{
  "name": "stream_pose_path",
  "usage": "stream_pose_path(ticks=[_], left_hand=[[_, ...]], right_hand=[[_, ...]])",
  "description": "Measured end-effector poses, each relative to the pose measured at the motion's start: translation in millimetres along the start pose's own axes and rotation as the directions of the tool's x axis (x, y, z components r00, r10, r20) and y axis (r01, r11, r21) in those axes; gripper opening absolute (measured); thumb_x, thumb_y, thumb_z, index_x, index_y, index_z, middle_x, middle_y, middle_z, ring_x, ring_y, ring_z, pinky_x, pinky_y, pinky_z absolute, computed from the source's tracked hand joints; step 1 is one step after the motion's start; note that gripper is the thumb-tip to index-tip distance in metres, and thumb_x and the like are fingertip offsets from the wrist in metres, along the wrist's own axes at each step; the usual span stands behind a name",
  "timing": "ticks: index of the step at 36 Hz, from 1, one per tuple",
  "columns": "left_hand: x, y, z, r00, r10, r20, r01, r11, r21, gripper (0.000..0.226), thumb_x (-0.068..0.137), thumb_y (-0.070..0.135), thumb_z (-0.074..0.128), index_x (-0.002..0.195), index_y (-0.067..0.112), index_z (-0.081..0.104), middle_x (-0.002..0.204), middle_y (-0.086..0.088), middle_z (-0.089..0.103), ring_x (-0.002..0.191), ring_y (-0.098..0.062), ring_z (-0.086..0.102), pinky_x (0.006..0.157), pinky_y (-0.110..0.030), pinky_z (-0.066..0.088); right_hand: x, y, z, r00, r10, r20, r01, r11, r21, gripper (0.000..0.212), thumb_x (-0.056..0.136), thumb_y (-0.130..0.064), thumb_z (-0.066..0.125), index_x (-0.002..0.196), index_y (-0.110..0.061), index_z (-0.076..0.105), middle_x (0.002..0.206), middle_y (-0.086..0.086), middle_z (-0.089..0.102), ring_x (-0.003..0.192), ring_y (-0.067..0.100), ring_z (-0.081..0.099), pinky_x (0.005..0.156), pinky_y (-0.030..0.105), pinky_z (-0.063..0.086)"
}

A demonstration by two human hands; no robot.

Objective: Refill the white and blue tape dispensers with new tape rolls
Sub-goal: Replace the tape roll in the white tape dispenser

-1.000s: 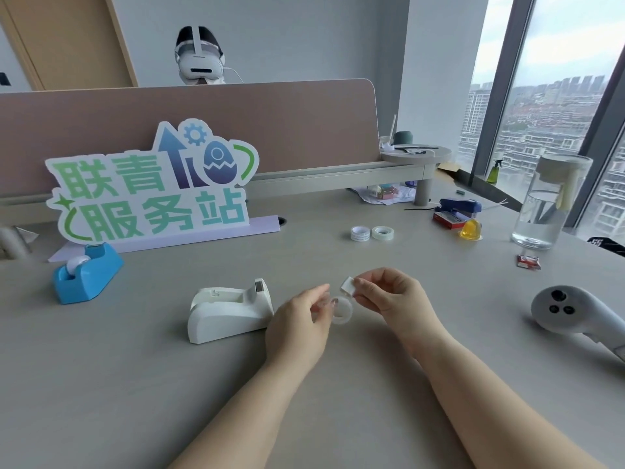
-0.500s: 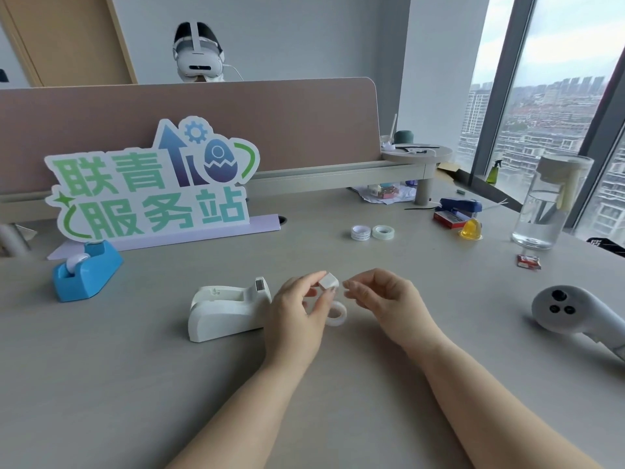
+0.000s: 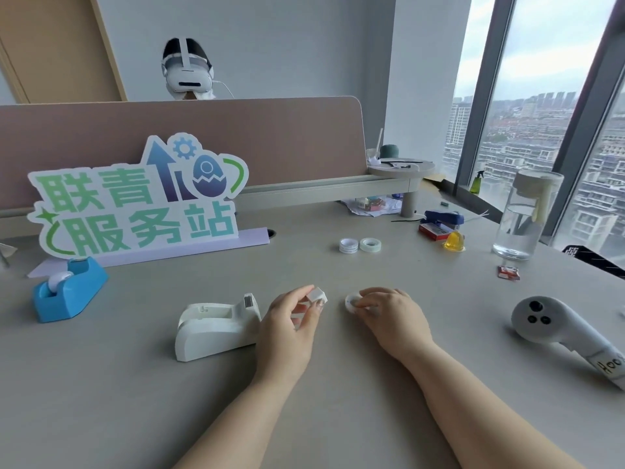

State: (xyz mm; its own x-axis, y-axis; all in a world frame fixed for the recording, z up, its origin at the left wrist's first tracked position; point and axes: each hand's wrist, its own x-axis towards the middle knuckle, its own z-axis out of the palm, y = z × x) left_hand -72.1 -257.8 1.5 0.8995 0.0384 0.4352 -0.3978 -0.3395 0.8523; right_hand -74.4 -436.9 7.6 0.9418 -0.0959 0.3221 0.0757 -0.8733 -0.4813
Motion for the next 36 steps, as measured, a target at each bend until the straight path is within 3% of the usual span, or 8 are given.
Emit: stream_pose_path(ticks=[4,10,15,21,30,36], left_hand=[[9.8,4.6,14.1,0.999,-0.011,0.052,0.01,1.0,0.024,0.022,0.086,0.029,0.064,0.108,0.028,0.064,0.103,0.01,0.064,0.091,0.004,0.058,0.079,-0.015,0.048],[45.8,8.0,56.8,0.997,-0.044,0.062,0.039,0.996,0.081,0.022,0.086,0.033,0.063,0.108,0.03,0.064,0.103,0.01,0.064,0.092,-0.003,0.06,0.083,-0.029,0.05],[63.9,-6.4,80.9,0.979,-0.131,0.157,0.069,0.934,0.351,0.019,0.085,0.043,0.058,0.103,0.038,0.062,0.099,0.014,0.066,0.096,-0.011,0.06,0.08,-0.032,0.049],[64.9,-12.1,81.7,0.984,-0.059,0.171,-0.023,0.898,0.44,0.02,0.084,0.041,0.059,0.102,0.036,0.063,0.098,0.012,0.067,0.095,-0.016,0.06,0.081,-0.035,0.049],[64.0,-9.4,80.1,0.983,-0.102,0.155,0.039,0.93,0.366,0.019,0.085,0.038,0.06,0.104,0.036,0.062,0.101,0.014,0.064,0.101,-0.013,0.058,0.086,-0.036,0.047],[67.5,-8.4,77.5,0.993,-0.085,0.085,0.058,0.958,0.279,0.024,0.086,0.038,0.058,0.11,0.034,0.061,0.11,0.012,0.062,0.106,-0.012,0.056,0.087,-0.035,0.048]], right_hand=[[18.3,23.9,-10.9,0.992,0.115,-0.042,-0.118,0.99,-0.076,0.021,0.091,-0.032,0.052,0.103,-0.036,0.069,0.126,-0.014,0.06,0.116,0.021,0.05,0.087,0.028,0.041],[45.7,47.7,-14.4,0.983,0.175,-0.061,-0.176,0.984,-0.024,0.021,0.089,-0.027,0.056,0.102,-0.034,0.07,0.124,-0.01,0.06,0.115,0.021,0.051,0.084,0.027,0.041],[63.2,58.8,-10.7,0.984,0.171,-0.058,-0.171,0.985,0.016,0.017,0.088,-0.027,0.058,0.097,-0.033,0.071,0.117,-0.01,0.059,0.112,0.019,0.052,0.079,0.024,0.038],[63.7,60.5,-8.8,0.983,0.172,-0.061,-0.17,0.985,0.038,0.013,0.088,-0.032,0.059,0.092,-0.031,0.072,0.114,-0.008,0.058,0.108,0.019,0.053,0.08,0.026,0.04],[63.8,58.9,-9.1,0.974,0.21,-0.088,-0.209,0.978,0.024,0.014,0.09,-0.028,0.056,0.094,-0.027,0.07,0.117,-0.004,0.058,0.109,0.021,0.053,0.082,0.027,0.041],[80.1,54.5,-6.0,0.972,0.198,-0.13,-0.207,0.976,-0.066,0.03,0.091,-0.033,0.052,0.119,-0.028,0.059,0.131,-0.004,0.053,0.121,0.022,0.044,0.097,0.033,0.035]])
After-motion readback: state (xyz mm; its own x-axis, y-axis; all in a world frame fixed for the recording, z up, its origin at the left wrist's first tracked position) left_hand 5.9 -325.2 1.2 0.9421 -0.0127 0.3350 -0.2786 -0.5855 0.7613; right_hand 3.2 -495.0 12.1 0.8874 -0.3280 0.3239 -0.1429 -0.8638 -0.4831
